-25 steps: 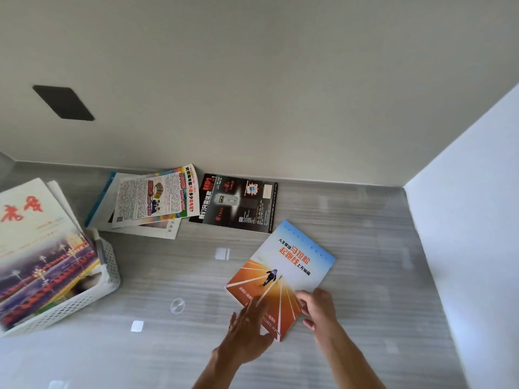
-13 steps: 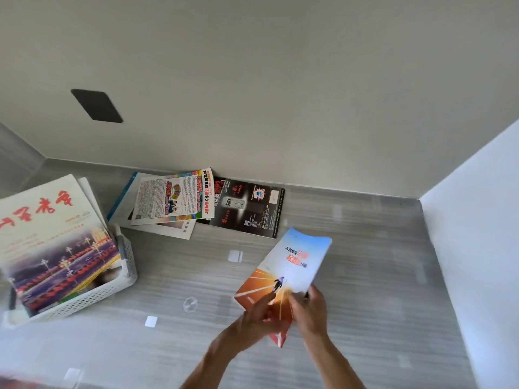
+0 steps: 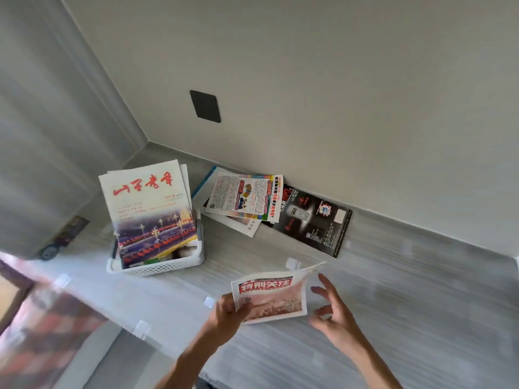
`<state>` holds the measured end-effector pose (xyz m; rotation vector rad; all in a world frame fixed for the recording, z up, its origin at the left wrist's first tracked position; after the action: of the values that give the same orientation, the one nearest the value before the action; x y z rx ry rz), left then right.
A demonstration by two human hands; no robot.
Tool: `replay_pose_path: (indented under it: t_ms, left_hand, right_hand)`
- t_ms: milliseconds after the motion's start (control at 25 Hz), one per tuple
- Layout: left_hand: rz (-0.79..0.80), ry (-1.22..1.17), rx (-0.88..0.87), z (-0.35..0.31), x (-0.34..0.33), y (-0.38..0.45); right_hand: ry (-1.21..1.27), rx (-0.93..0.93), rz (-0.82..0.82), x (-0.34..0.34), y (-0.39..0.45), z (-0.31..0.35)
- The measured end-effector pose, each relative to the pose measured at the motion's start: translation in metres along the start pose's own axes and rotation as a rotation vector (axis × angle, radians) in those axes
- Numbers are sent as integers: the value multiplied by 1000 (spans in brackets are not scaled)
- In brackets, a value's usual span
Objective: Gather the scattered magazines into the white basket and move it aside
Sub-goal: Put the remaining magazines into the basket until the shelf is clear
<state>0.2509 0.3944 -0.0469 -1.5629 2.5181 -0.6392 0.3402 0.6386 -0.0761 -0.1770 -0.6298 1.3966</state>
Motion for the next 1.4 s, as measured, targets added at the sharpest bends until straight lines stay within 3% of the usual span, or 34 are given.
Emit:
replay_pose_path:
  t_ms: [80,240,440,600,800,920,1000,1080,1160,1280,1400]
  left_hand:
    - [-66,-48,36,15,19,-10]
    - [-170,-48,-21,-10,79,-5]
    - [-448,-117,-121,-56,232,3]
    - [-497,-75,-80,-72,333,38]
    - [-487,238,62,-29,408,47]
    - [-732,475,110,-15,431,35]
    - [-855,550,-11,-24,425,31]
    - [-733,539,-297,-49,386,39]
    - [-462,632,-494,-72,332,53]
    - [-138,799,-565,-75,254,77]
    - [-46,779,-558,-50,215,72]
  right_hand:
    - [20,23,100,-32,10,14]
    - [11,33,-114,-57,36,65]
    - [-40,341,-35,-136,78,210]
    - [-112,430,-98,-209,133,298]
    - [-192,240,-41,-300,173,293]
    - [-200,214,-83,-311,167,270]
    - [-194,179,-192,-291,164,252]
    - [-275,98,-265,-260,169,237]
    - [-406,45,-277,-231,182,232]
    - [-683,42,-243,-196,211,222]
    - [-957,-4,-183,-171,244,201]
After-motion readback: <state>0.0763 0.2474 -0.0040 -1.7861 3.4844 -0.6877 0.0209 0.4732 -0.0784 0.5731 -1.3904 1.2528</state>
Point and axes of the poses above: each hand's wrist, its own y-axis towards the middle knuckle, its own x-axis out of the back of the hand, z = x × y, the point moved 6 cm from there along y, towards the middle knuckle
